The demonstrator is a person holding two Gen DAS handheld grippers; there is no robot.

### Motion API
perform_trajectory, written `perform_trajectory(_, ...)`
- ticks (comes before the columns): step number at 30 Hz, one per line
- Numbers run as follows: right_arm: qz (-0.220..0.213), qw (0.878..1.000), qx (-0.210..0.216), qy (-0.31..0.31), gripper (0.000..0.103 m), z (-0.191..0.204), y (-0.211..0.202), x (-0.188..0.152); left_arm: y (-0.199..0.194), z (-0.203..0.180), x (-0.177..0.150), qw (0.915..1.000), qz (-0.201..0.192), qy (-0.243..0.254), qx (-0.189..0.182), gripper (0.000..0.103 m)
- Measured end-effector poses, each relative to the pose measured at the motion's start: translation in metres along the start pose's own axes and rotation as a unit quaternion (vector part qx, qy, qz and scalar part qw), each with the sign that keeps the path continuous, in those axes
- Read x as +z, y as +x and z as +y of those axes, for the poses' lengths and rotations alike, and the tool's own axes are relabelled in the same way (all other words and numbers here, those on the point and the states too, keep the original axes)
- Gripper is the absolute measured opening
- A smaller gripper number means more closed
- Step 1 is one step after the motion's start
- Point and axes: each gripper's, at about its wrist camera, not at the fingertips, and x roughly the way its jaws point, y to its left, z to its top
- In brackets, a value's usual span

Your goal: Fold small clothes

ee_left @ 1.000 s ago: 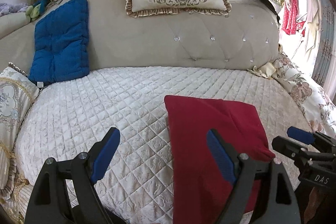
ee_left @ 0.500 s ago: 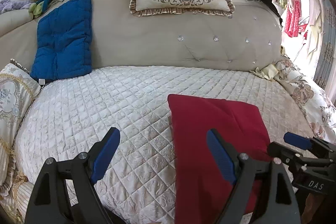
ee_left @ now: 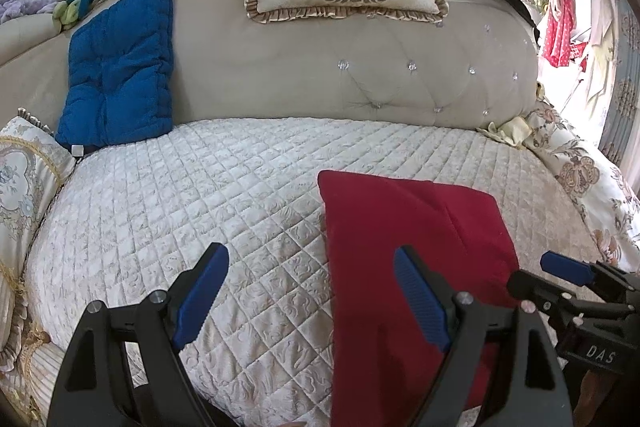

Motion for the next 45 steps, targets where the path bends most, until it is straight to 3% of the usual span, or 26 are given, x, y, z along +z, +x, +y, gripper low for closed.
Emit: perform_trajectory(45,0.024,1.0,-0.011,-0.012,0.048,0.001,0.031,0.004,0.03,0.007,-0.003,0.9993,0.034,-0.014,0.005,0.088)
